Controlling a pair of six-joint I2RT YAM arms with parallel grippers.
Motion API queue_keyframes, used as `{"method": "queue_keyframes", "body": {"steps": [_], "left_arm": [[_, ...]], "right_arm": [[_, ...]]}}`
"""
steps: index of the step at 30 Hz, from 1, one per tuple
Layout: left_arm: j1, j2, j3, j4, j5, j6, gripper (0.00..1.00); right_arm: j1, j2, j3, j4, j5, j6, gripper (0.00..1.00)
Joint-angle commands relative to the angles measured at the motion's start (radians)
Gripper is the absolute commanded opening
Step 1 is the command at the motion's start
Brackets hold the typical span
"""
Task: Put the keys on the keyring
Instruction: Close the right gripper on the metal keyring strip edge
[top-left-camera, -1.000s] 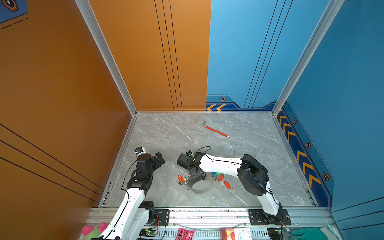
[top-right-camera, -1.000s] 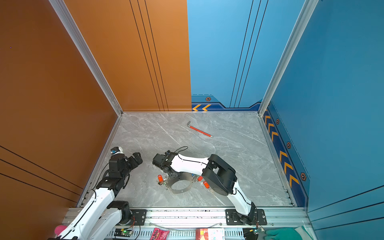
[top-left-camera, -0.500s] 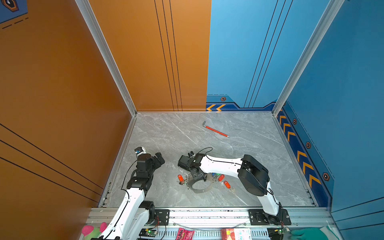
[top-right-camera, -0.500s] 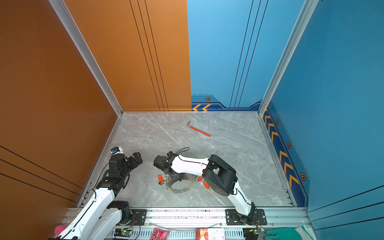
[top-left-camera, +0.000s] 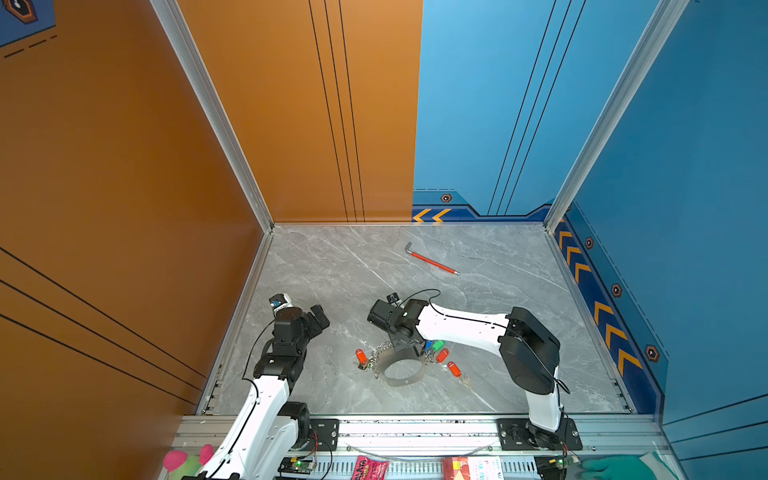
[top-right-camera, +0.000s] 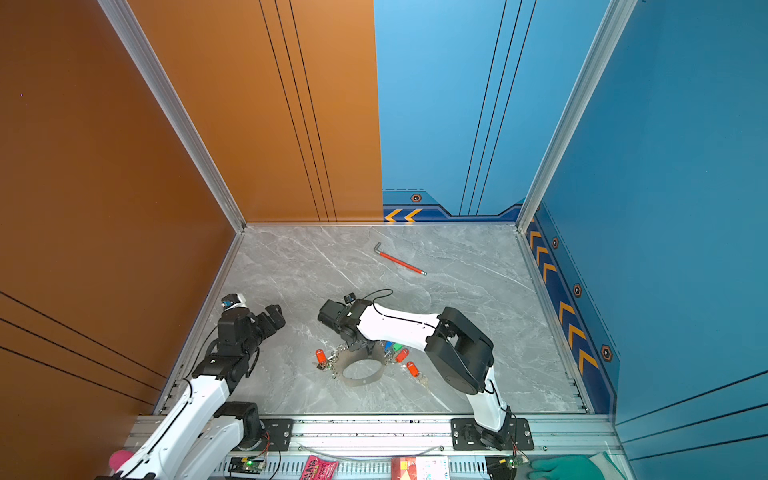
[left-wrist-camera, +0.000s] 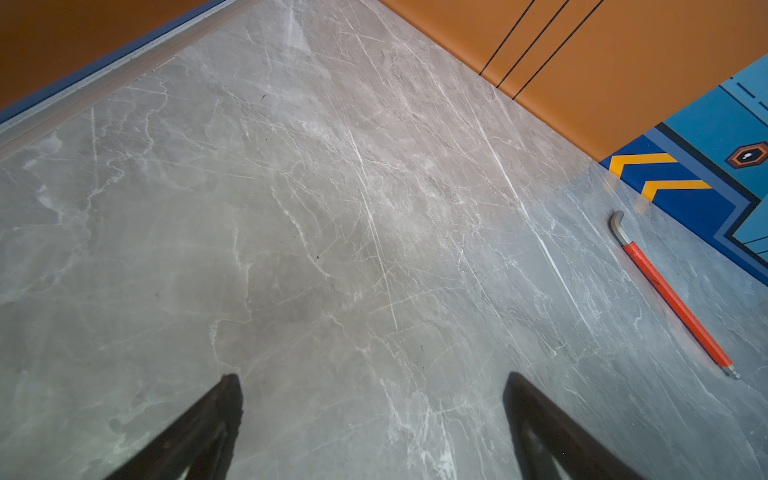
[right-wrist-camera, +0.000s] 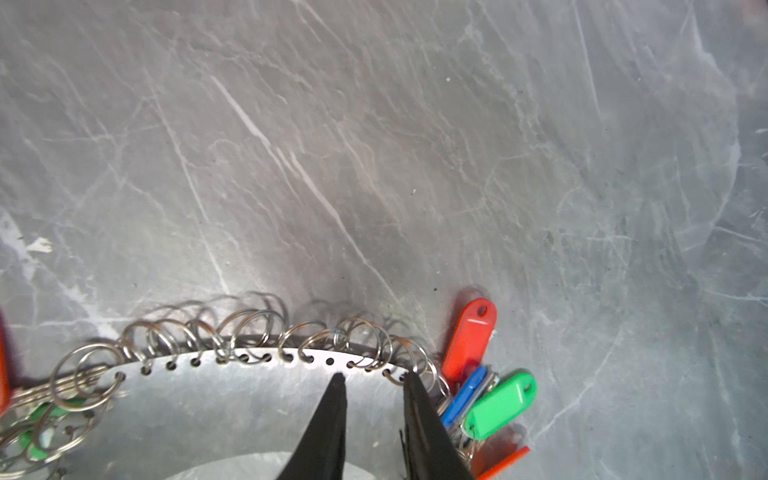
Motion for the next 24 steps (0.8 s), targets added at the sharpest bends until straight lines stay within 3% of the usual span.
{"method": "queue_keyframes", "body": {"steps": [1,24], "left_arm": [[-0.007,0.004,-0.006,0.008,0.022,0.016,0.98],[-0.01,0.018,-0.004,0.016,0.026,0.017,0.98]], "right_arm": [[-0.018,-0.017,-0.029,0.04,-0.045,0.029,0.26],[-0.044,-0.013,-0.088,0.041,-0.051,0.064,0.21]]}}
